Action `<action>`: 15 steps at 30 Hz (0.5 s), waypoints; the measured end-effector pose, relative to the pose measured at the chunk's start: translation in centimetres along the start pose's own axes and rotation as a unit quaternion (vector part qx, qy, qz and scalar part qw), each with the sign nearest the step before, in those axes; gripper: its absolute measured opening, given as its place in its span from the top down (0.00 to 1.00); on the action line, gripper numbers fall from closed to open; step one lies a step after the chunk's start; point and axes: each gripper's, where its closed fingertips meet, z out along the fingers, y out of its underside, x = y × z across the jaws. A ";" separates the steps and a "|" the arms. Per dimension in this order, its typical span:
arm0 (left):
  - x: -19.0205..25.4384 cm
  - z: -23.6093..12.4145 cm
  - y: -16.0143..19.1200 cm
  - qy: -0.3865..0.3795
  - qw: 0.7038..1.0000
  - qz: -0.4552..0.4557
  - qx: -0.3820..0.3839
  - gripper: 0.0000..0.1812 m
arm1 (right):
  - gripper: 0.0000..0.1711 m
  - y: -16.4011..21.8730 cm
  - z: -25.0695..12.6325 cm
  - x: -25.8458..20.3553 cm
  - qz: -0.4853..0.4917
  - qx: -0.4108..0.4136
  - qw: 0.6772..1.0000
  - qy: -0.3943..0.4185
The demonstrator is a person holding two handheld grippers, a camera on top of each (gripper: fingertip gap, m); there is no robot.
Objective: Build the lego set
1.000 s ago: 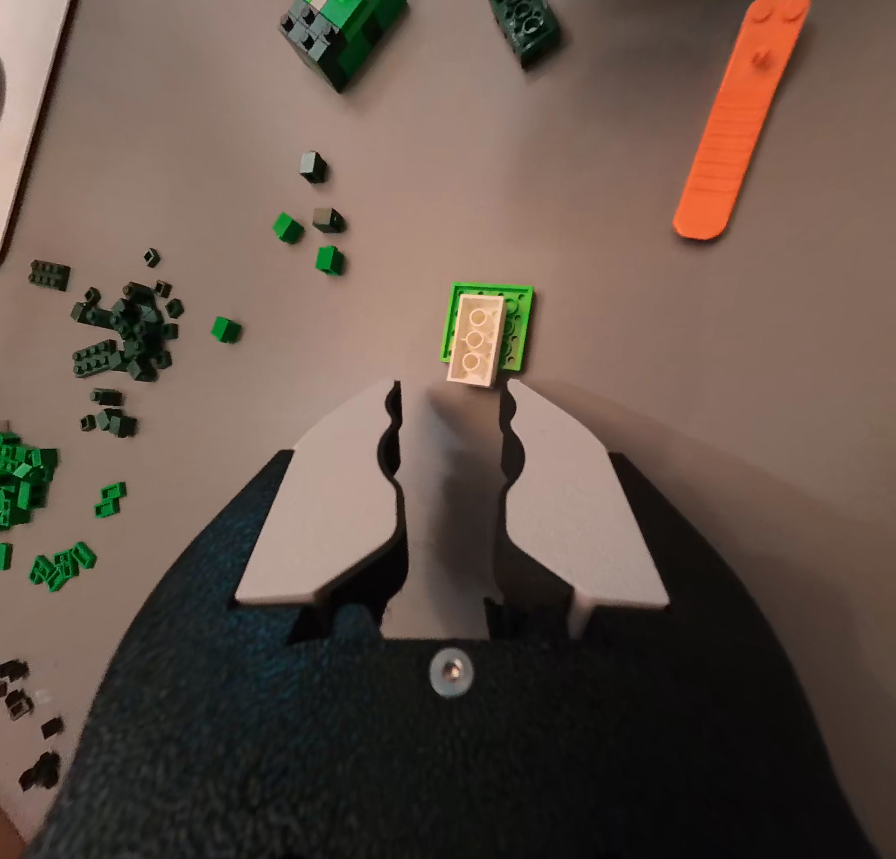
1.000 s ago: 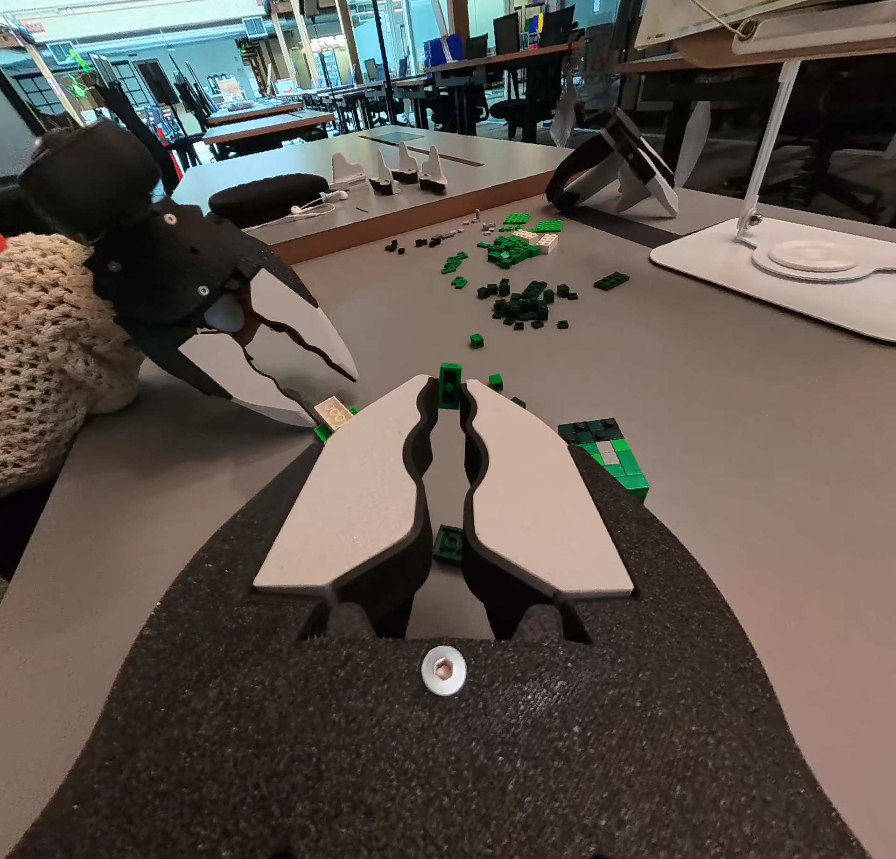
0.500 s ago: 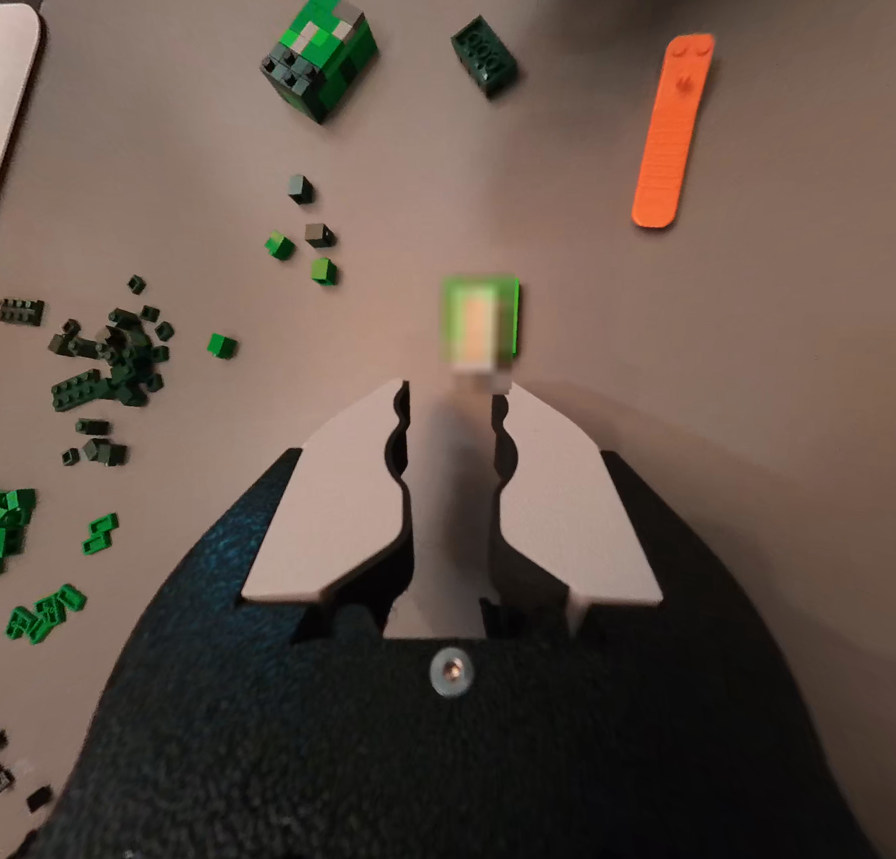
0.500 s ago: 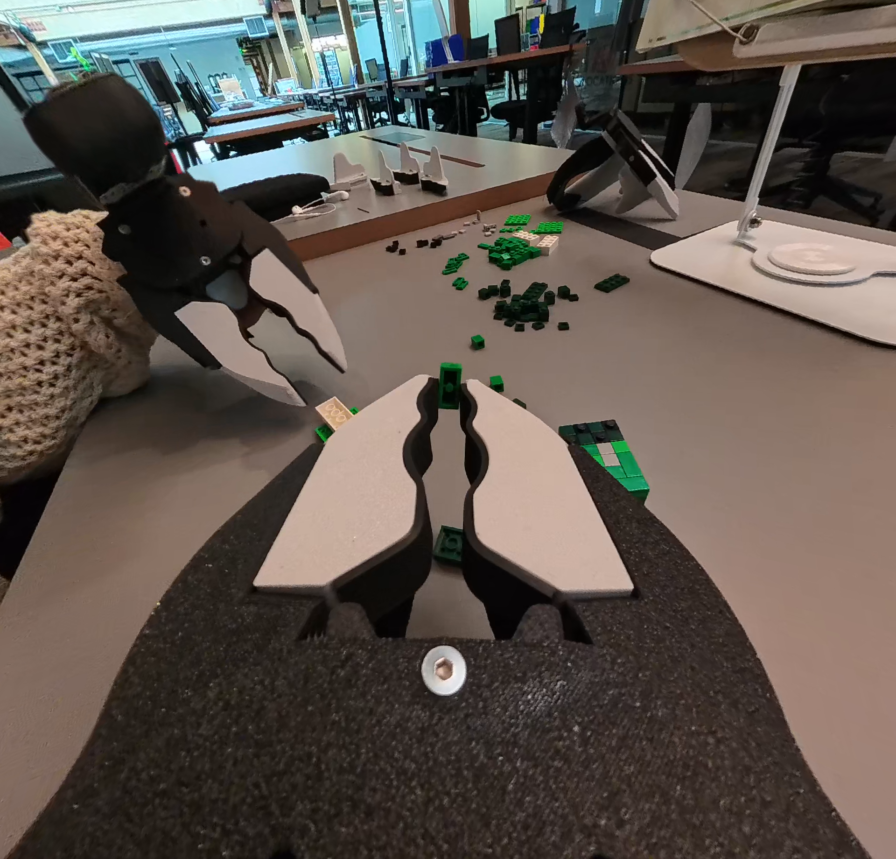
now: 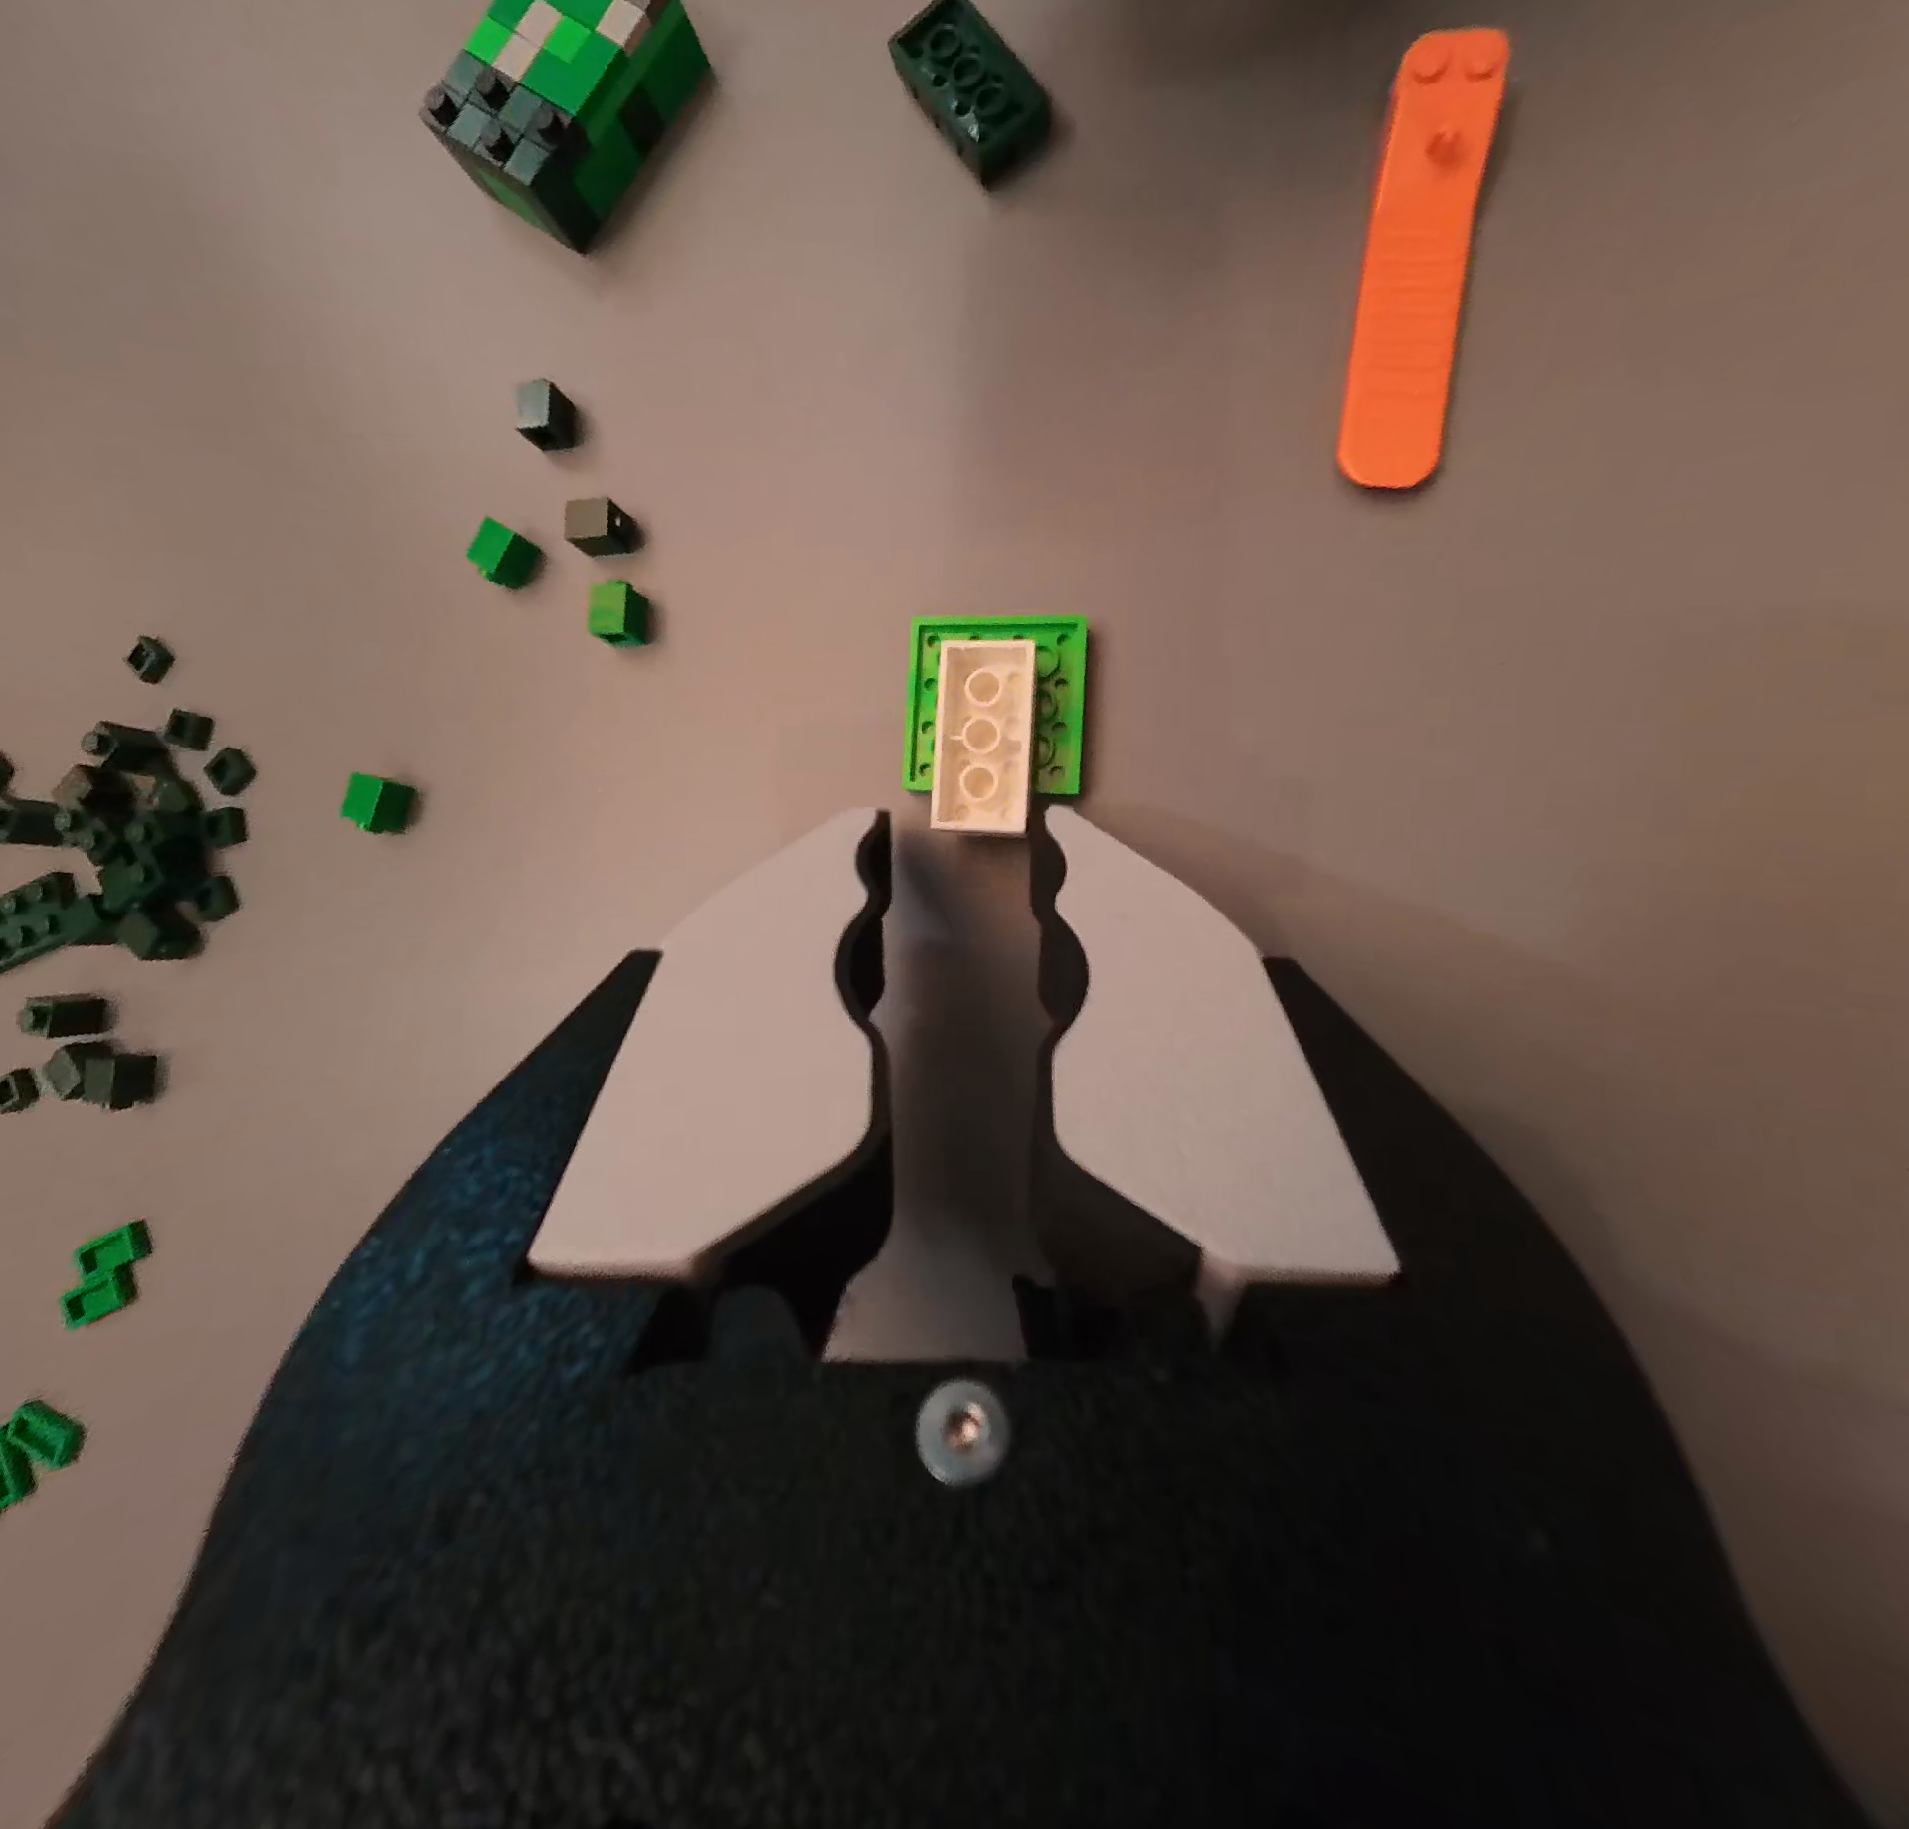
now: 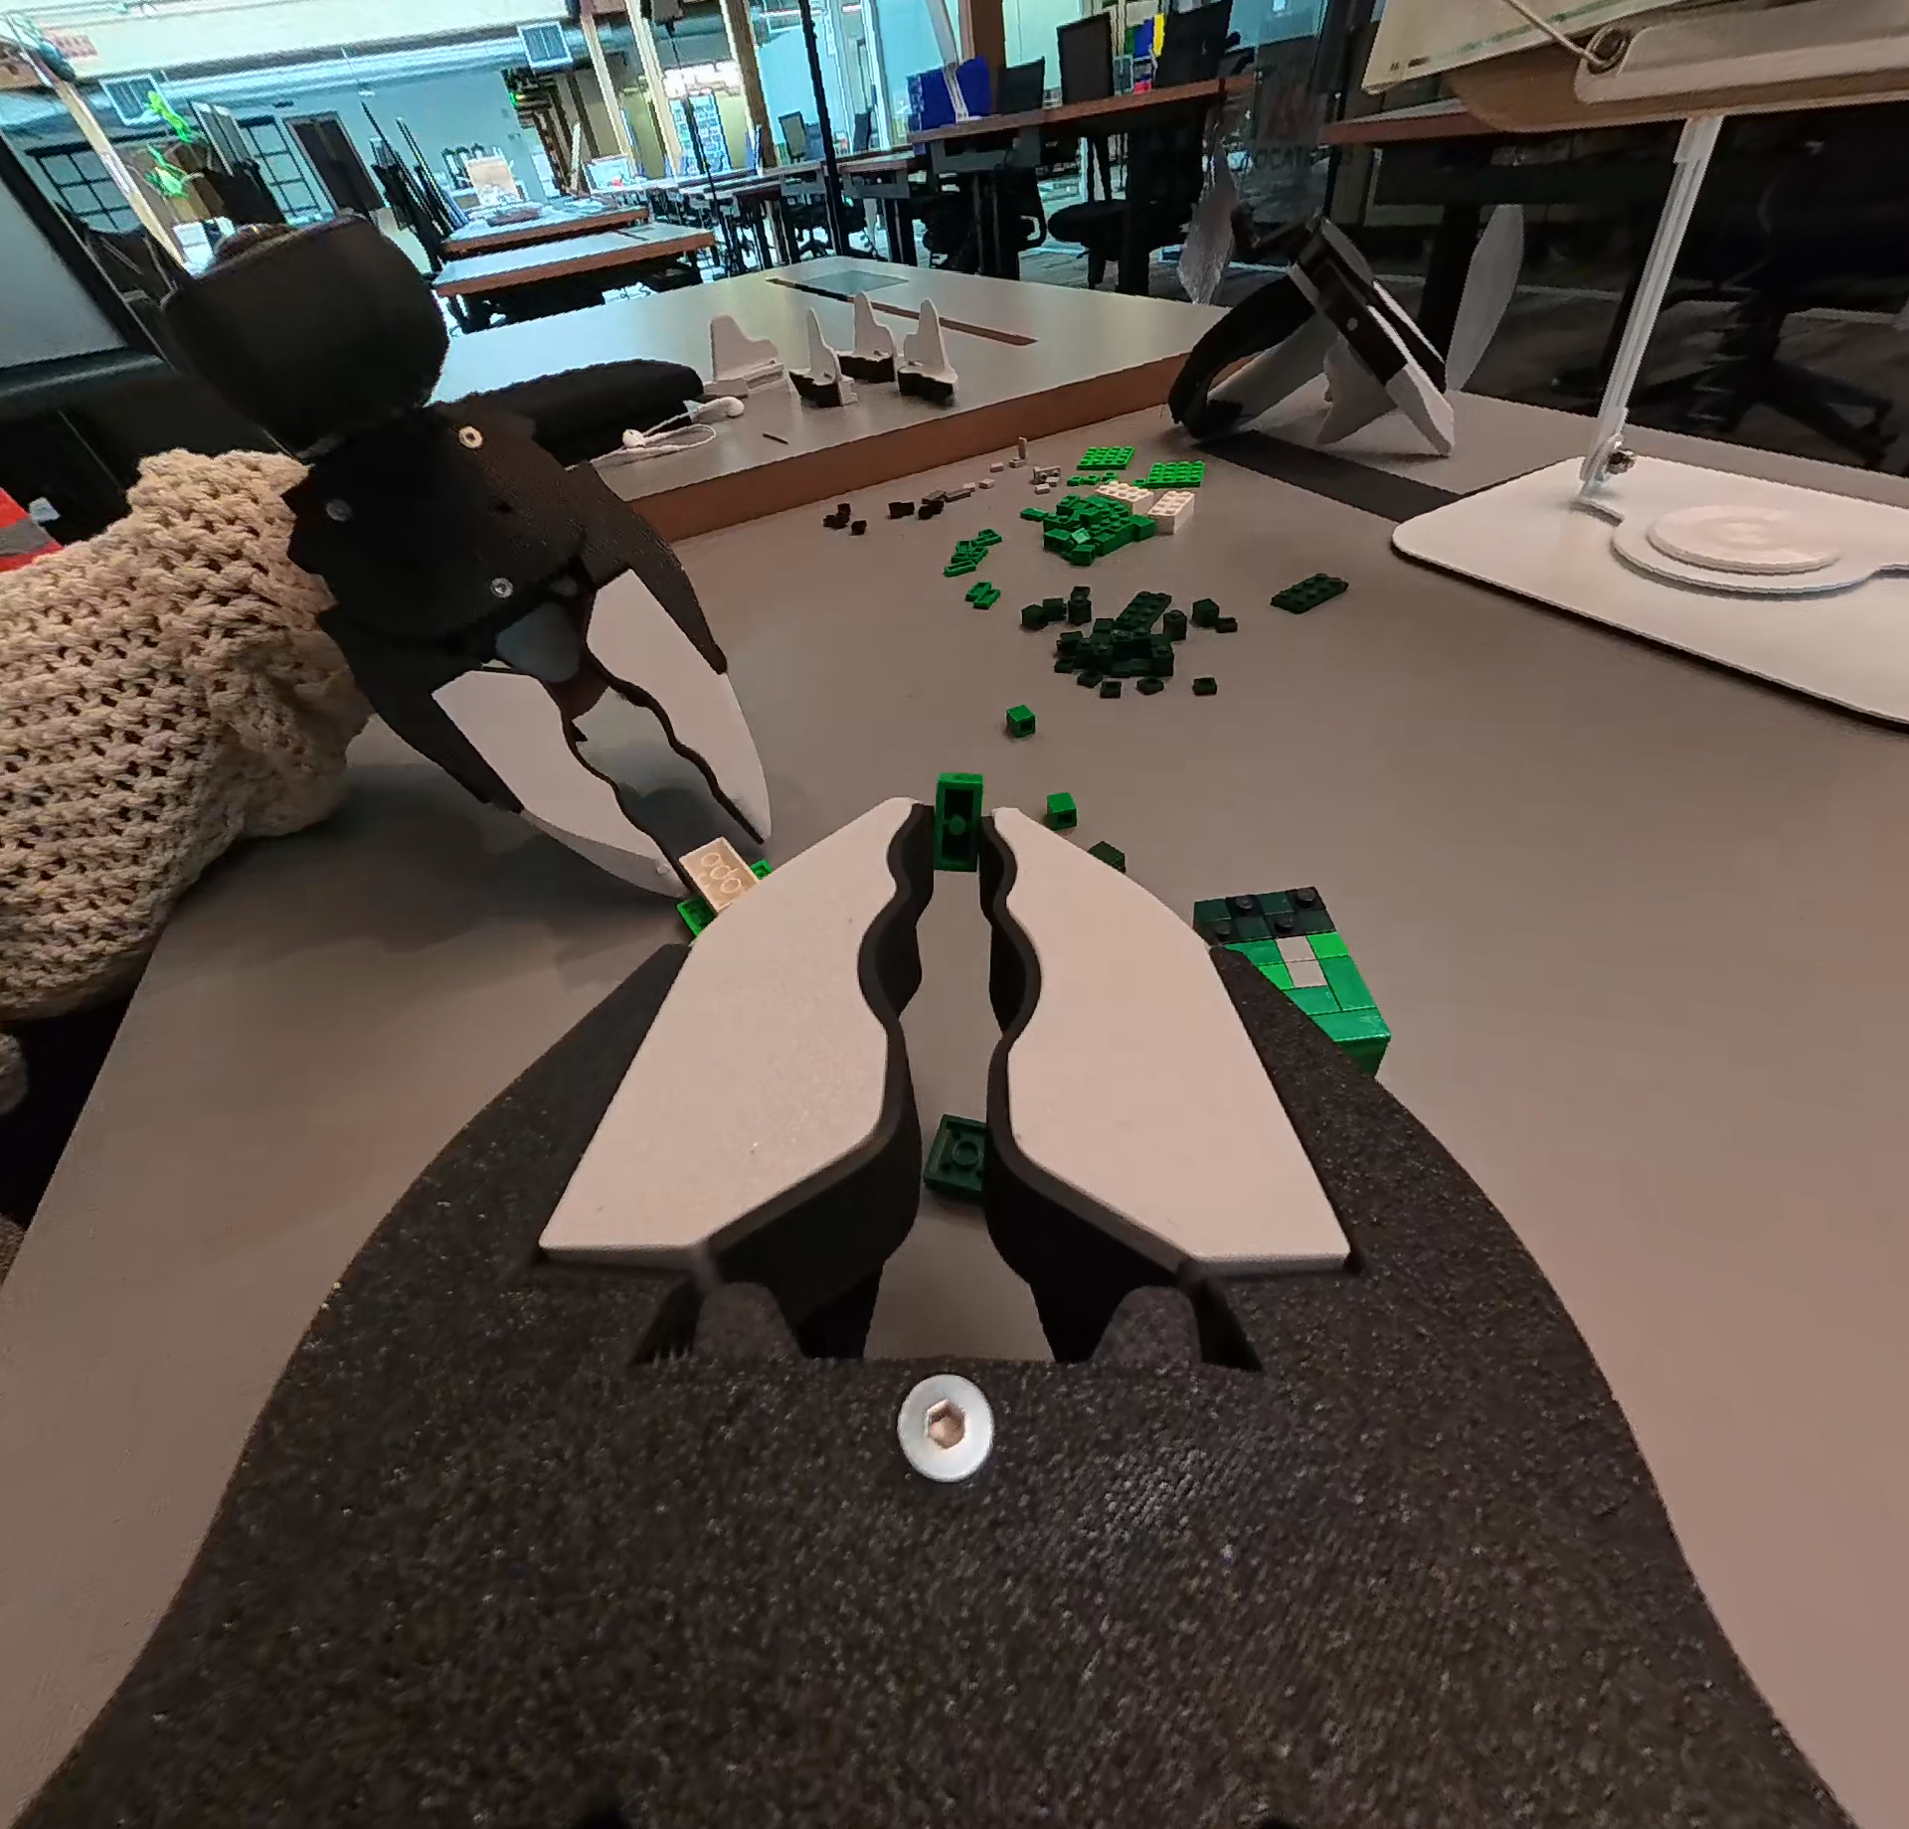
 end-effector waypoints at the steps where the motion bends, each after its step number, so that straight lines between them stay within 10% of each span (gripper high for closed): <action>1: 0.1 0.0 -0.1 0.003 1.000 0.000 0.003 0.87 | 0.95 0.0 0.0 0.0 0.001 0.000 1.000 0.000; 15: -0.5 -0.4 -2.4 -0.082 0.994 -0.011 0.068 0.90 | 0.95 0.2 0.0 0.0 0.003 -0.002 1.000 -0.002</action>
